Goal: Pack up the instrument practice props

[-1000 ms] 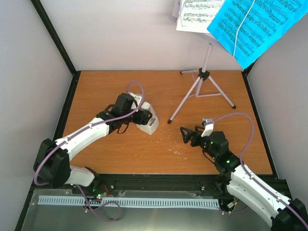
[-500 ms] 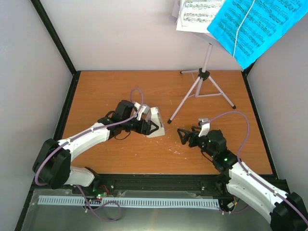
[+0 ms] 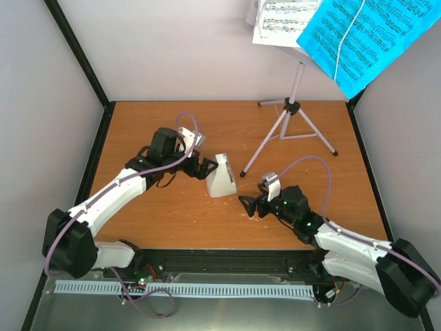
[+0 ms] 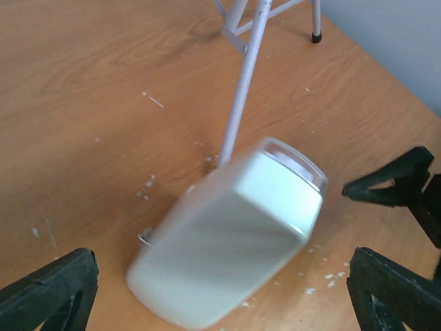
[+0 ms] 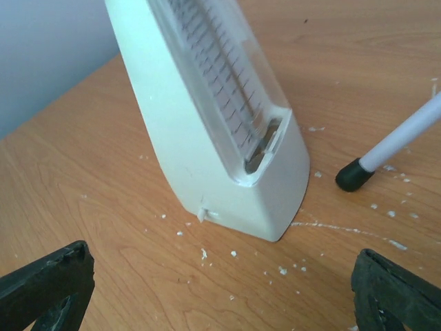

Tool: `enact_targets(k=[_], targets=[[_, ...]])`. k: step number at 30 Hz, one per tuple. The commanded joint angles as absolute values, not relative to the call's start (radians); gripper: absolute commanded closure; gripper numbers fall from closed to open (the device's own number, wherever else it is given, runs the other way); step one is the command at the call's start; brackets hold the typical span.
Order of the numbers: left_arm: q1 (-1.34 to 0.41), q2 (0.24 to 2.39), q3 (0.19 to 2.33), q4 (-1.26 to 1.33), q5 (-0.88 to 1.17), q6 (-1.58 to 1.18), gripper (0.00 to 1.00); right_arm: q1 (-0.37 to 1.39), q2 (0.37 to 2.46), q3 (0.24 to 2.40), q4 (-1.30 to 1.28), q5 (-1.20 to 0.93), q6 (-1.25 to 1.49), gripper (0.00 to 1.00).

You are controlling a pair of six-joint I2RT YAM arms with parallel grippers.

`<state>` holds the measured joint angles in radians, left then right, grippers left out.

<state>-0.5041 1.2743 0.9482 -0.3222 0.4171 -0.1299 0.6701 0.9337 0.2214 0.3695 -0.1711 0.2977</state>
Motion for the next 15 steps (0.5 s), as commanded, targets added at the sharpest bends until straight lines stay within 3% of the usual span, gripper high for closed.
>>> enact_targets(k=[1,4,10,15], targets=[[-0.487,1.329,1.023,-0.287,0.511,0.042,0.01,0.735,1.036,0.210,0.527,-0.086,0.219,0.00],[-0.486,1.339,0.989,-0.201,0.690,0.125,0.00,0.761,1.102,0.201,0.601,-0.075,0.214,0.00],[-0.486,1.451,1.050,-0.233,0.781,0.164,0.01,0.779,1.193,0.235,0.618,-0.083,0.177,0.00],[-0.485,1.504,1.062,-0.262,0.774,0.184,0.12,0.797,1.249,0.274,0.576,-0.008,0.158,0.00]])
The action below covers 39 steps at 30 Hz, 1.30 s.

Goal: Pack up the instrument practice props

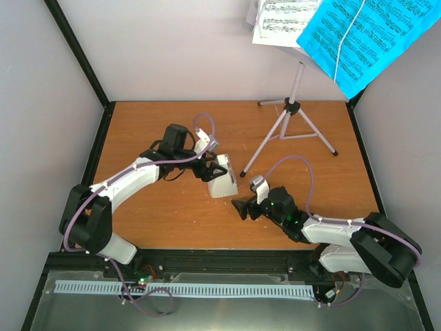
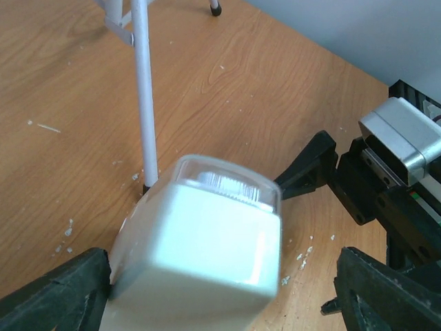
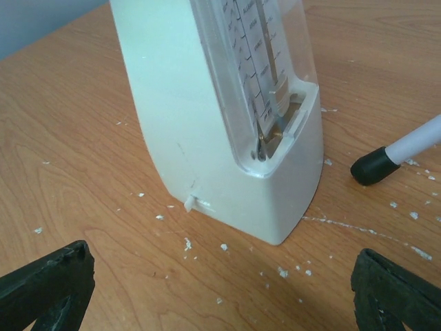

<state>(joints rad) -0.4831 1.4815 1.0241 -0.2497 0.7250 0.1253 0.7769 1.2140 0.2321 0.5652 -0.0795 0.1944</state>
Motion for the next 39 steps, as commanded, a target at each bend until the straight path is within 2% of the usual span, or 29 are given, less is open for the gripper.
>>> enact_targets(k=[1,4,6,13,27,36,39], targets=[[-0.486,1.502,1.055,-0.256,0.764,0.186,0.16,0.803,1.261,0.279,0.570,0.008,0.166,0.00],[-0.486,1.493,1.036,-0.245,0.742,0.189,0.31,0.829,1.280,0.287,0.550,0.060,0.173,0.00],[-0.486,1.490,1.032,-0.249,0.733,0.193,0.36,0.838,1.283,0.296,0.518,0.077,0.165,0.00],[-0.478,1.547,1.071,-0.284,0.708,0.155,0.44,0.847,1.338,0.285,0.509,0.105,0.143,0.00],[-0.454,1.597,1.109,-0.301,0.742,0.114,0.47,0.868,1.569,0.428,0.539,0.143,0.022,0.00],[-0.454,1.599,1.106,-0.298,0.754,0.115,0.48,0.868,1.639,0.477,0.577,0.198,-0.026,0.00],[-0.454,1.597,1.105,-0.300,0.768,0.118,0.49,0.867,1.658,0.489,0.589,0.212,-0.038,0.03]])
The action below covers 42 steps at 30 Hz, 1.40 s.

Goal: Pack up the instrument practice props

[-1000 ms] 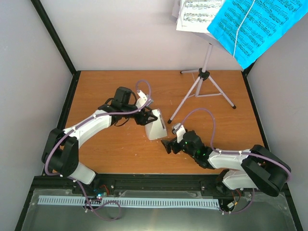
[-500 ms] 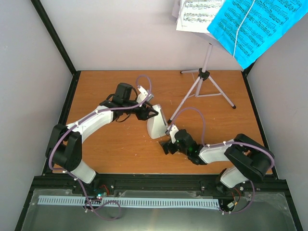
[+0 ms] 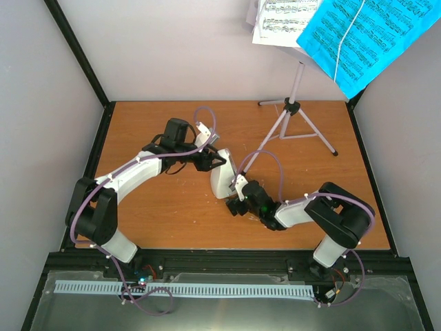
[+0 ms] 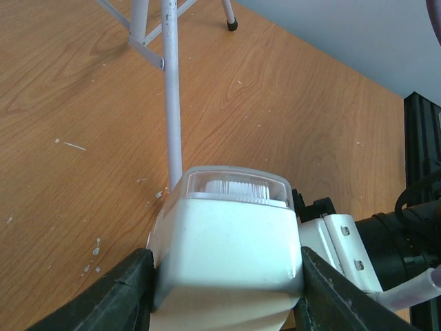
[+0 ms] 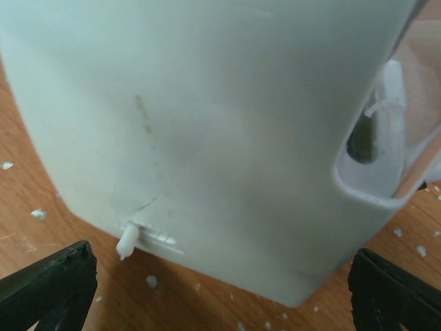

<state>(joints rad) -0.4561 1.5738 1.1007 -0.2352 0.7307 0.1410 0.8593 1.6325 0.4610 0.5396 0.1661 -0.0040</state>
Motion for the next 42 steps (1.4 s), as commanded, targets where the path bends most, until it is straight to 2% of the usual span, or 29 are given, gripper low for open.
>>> enact_targets(k=[1,5,10,16,18,20,22,23,26,28,31,33,37,42], targets=[[-0.454,1.596,1.104,-0.298,0.776,0.118,0.49,0.868,1.666,0.493,0.592,0.216,-0.043,0.06],[-0.454,1.591,1.098,-0.296,0.791,0.124,0.50,0.868,1.675,0.496,0.605,0.232,-0.046,0.24],[-0.456,1.594,1.095,-0.296,0.804,0.129,0.50,0.868,1.671,0.489,0.611,0.229,-0.049,0.42],[-0.461,1.588,1.091,-0.297,0.808,0.143,0.51,0.868,1.669,0.483,0.616,0.212,-0.058,0.49],[-0.466,1.583,1.088,-0.298,0.798,0.149,0.51,0.868,1.663,0.477,0.625,0.210,-0.060,0.49],[-0.469,1.578,1.085,-0.300,0.780,0.157,0.50,0.867,1.646,0.462,0.636,0.212,-0.060,0.44],[-0.473,1.565,1.081,-0.299,0.748,0.167,0.49,0.867,1.614,0.441,0.650,0.215,-0.063,0.31],[-0.478,1.557,1.075,-0.299,0.726,0.173,0.49,0.866,1.583,0.420,0.662,0.211,-0.064,0.21],[-0.499,1.515,1.049,-0.287,0.666,0.194,0.46,0.849,1.493,0.378,0.671,0.179,-0.050,0.08],[-0.513,1.487,1.031,-0.275,0.626,0.205,0.38,0.832,1.413,0.349,0.658,0.149,-0.020,0.06],[-0.528,1.461,1.019,-0.272,0.580,0.212,0.18,0.801,1.291,0.296,0.652,0.106,0.050,0.03],[-0.530,1.443,1.019,-0.268,0.577,0.212,0.08,0.776,1.219,0.270,0.637,0.100,0.109,0.00],[-0.530,1.362,1.013,-0.226,0.599,0.185,0.05,0.708,1.155,0.295,0.519,0.099,0.232,0.01],[-0.467,1.189,0.964,-0.092,0.630,0.080,0.00,0.638,1.188,0.370,0.385,0.125,0.335,0.09]])
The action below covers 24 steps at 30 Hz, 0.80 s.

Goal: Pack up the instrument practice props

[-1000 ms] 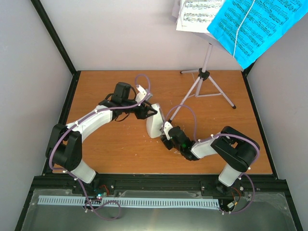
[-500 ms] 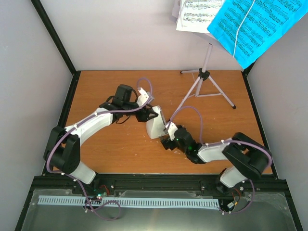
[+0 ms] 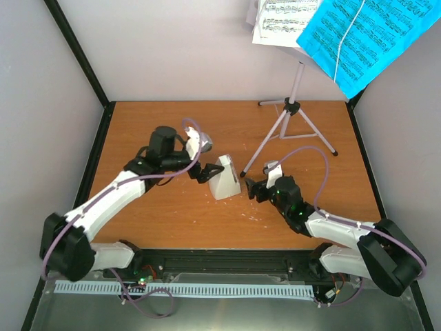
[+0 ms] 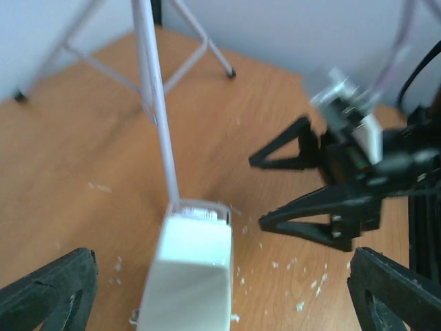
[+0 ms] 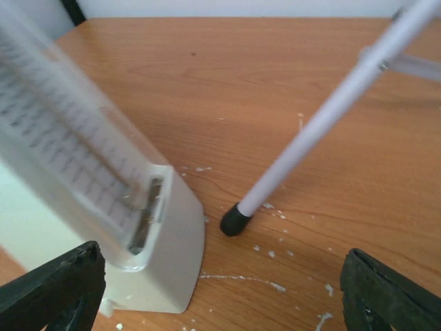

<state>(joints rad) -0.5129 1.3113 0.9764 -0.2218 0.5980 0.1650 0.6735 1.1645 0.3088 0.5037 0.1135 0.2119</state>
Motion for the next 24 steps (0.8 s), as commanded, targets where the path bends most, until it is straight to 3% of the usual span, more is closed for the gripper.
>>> enact_targets(k=[1,11,20,24], targets=[[-0.446,1.160,0.964,-0.083,0.628,0.062,0.00,0.635,1.210,0.388,0.371,0.128,0.340,0.12],[-0.402,1.051,0.949,-0.070,0.493,0.021,0.01,0.635,1.500,0.563,0.368,-0.003,0.192,0.35],[-0.401,1.066,1.118,-0.215,0.415,-0.126,0.00,0.834,1.561,0.622,0.370,-0.233,0.115,0.38],[-0.400,1.060,1.169,-0.233,0.402,-0.149,0.01,0.927,1.563,0.655,0.371,-0.179,0.099,0.41]])
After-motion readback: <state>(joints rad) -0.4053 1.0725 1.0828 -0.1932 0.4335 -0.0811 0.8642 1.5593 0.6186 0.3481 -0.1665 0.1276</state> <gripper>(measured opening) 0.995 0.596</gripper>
